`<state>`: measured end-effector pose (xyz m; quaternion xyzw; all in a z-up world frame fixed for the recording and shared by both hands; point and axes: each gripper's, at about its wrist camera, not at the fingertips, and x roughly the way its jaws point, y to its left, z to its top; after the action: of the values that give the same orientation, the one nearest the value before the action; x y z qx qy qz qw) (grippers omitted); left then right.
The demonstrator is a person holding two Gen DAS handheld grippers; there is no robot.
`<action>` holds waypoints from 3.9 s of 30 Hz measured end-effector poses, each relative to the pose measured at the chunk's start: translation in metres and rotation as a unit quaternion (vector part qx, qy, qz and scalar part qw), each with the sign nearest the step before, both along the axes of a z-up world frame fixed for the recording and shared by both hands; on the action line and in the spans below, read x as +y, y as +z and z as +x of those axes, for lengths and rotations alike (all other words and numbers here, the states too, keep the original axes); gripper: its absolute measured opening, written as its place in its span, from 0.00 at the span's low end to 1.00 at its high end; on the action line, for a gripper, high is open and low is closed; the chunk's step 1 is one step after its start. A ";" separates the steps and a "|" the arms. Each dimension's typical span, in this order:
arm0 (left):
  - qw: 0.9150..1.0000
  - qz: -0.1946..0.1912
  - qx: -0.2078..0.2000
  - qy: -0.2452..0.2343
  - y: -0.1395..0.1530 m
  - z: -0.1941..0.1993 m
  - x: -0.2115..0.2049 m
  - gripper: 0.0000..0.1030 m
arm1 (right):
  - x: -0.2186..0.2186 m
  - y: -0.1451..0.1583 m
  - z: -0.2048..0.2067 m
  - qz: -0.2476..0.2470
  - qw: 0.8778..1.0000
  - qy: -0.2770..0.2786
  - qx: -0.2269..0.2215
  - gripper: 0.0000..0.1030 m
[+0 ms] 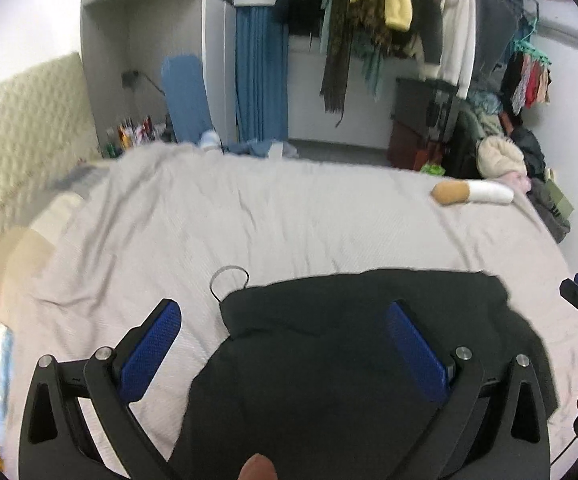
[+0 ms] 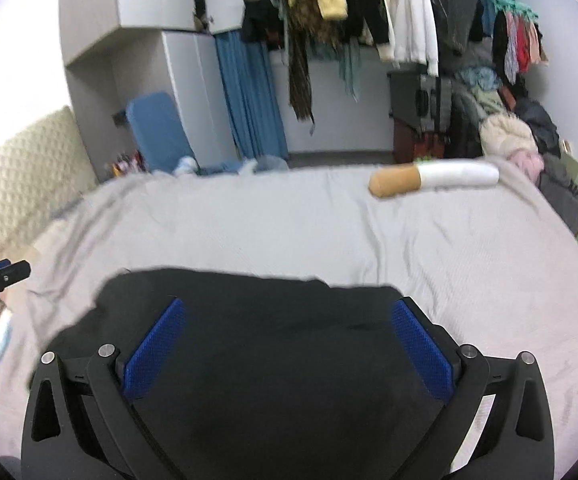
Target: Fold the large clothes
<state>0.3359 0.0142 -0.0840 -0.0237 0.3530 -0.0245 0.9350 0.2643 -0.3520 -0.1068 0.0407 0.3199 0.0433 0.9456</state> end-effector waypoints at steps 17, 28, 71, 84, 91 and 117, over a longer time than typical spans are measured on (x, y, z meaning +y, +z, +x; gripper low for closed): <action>0.997 -0.018 -0.067 -0.046 0.142 -0.217 -0.012 1.00 | 0.021 0.156 -0.174 0.042 0.988 0.060 -0.138 1.00; 0.991 -0.028 -0.106 -0.080 0.121 -0.310 -0.027 1.00 | 0.043 0.130 -0.271 0.042 0.981 0.085 -0.169 1.00; 0.996 -0.056 -0.046 -0.042 0.015 -0.347 -0.013 1.00 | 0.079 0.024 -0.323 0.023 0.995 0.025 -0.092 1.00; 0.997 -0.038 -0.046 -0.043 0.013 -0.350 -0.014 1.00 | 0.074 0.024 -0.326 0.013 0.996 0.014 -0.092 1.00; 0.997 -0.025 -0.047 -0.051 0.010 -0.354 -0.021 1.00 | 0.073 0.020 -0.325 0.011 0.996 0.007 -0.088 1.00; 0.998 -0.021 -0.049 -0.039 0.009 -0.352 -0.017 1.00 | 0.067 0.017 -0.334 0.010 0.996 -0.009 -0.089 1.00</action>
<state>-0.0165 -0.0028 -0.0747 -0.0285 0.3071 -0.0692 0.9487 -0.0700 -0.2847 -0.0895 0.0493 0.2333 0.0414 0.9703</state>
